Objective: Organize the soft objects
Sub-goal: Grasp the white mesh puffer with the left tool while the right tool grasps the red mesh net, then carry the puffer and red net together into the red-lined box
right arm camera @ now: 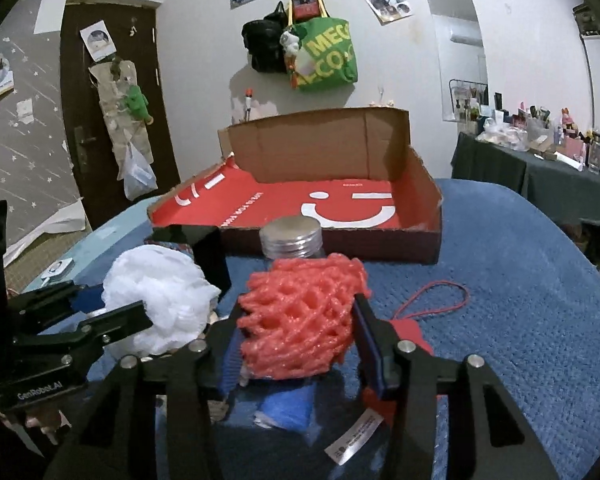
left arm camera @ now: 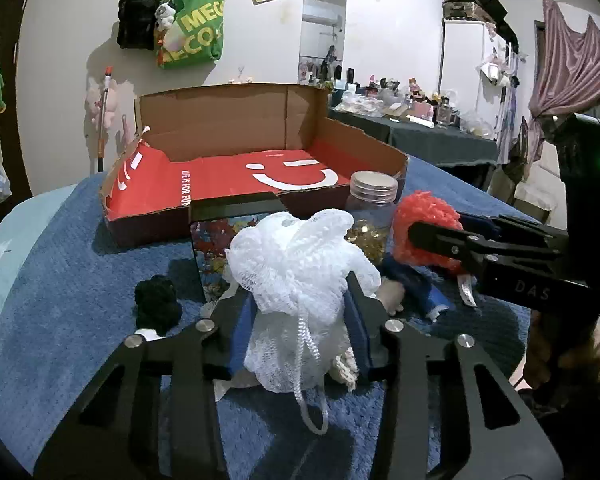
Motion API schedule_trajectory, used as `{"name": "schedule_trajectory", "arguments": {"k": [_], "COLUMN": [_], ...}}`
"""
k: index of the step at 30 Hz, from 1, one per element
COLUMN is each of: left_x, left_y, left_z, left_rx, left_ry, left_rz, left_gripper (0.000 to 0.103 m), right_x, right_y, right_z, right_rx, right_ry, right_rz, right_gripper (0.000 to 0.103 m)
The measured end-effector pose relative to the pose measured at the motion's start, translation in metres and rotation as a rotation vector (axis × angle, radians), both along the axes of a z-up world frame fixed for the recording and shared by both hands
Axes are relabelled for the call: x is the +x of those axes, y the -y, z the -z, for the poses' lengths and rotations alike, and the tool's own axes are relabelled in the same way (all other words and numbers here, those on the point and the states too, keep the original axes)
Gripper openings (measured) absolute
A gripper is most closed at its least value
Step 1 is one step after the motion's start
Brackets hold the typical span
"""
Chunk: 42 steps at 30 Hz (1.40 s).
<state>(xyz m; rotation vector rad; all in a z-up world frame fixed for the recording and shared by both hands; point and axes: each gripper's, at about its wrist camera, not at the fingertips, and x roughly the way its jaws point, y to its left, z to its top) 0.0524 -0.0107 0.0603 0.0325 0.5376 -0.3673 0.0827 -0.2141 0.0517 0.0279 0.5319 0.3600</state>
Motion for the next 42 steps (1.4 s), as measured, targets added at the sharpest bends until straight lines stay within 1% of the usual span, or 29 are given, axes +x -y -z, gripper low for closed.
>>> {"name": "schedule_trajectory", "arguments": {"k": [4, 11, 16, 23, 30, 37, 42], "left_x": [-0.007, -0.019, -0.024, -0.028, -0.016, 0.008, 0.032], "left_y": [-0.002, -0.003, -0.006, -0.012, -0.019, -0.023, -0.027], "left_z": [-0.006, -0.021, -0.028, -0.049, -0.068, -0.086, -0.094], "left_rx": [-0.004, 0.0, -0.001, -0.004, -0.016, -0.004, -0.029], "left_ry": [0.021, 0.072, 0.093, 0.149, 0.182, 0.217, 0.192], "left_rz": [0.008, 0.013, 0.006, -0.006, -0.026, -0.037, -0.023], "left_gripper": [0.034, 0.034, 0.034, 0.034, 0.034, 0.034, 0.034], "right_x": [-0.005, -0.016, -0.02, -0.018, -0.002, 0.023, 0.046], "right_y": [0.002, -0.001, -0.003, -0.005, -0.007, -0.011, -0.013], "right_z": [-0.004, -0.017, -0.023, -0.041, -0.058, -0.07, -0.077], "right_rx": [0.016, -0.001, 0.003, -0.001, -0.003, -0.007, -0.009], "right_ry": [0.018, 0.074, 0.091, 0.135, 0.166, 0.184, 0.173], "right_rz": [0.006, 0.022, 0.022, 0.021, 0.012, -0.005, -0.017], "right_gripper": [0.052, 0.052, 0.052, 0.052, 0.052, 0.052, 0.052]}}
